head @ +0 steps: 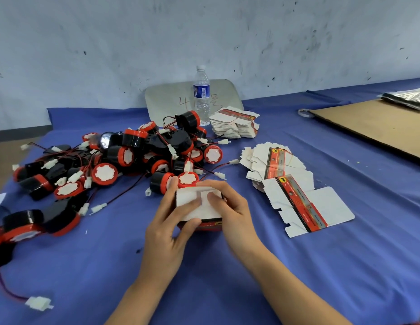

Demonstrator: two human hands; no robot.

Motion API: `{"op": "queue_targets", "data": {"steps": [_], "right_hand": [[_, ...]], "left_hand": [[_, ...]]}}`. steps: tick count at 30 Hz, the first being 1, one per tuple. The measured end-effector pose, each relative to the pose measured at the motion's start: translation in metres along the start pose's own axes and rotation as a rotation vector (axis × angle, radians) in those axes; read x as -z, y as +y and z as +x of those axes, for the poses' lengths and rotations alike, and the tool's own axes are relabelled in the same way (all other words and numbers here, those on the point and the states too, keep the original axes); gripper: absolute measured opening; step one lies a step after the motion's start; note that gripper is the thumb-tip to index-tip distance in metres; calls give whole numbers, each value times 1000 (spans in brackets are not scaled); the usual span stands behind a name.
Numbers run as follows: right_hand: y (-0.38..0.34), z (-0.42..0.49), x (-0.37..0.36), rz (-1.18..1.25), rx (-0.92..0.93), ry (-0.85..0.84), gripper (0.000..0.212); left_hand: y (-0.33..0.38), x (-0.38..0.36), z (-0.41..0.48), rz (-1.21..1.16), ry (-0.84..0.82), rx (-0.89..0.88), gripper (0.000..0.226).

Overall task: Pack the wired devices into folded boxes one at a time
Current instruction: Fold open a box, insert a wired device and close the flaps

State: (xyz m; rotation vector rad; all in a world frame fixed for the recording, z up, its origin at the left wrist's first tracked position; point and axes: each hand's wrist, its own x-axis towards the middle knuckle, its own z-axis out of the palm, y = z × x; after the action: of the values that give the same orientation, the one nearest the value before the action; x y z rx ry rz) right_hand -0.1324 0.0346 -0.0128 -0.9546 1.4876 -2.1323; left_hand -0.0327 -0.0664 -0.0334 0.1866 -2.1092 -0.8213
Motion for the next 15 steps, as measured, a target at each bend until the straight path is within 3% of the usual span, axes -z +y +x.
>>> {"op": "queue_targets", "data": {"steps": [5, 11, 15], "right_hand": [[-4, -1, -2, 10, -7, -65, 14], [4, -2, -7, -259, 145, -79, 37], [6, -5, -7, -251, 169, -78, 42]], "left_hand": [[3, -1, -1, -21, 32, 47, 28], [7, -1, 0, -54, 6, 10, 40], [6, -5, -5, 10, 21, 12, 46]]}}
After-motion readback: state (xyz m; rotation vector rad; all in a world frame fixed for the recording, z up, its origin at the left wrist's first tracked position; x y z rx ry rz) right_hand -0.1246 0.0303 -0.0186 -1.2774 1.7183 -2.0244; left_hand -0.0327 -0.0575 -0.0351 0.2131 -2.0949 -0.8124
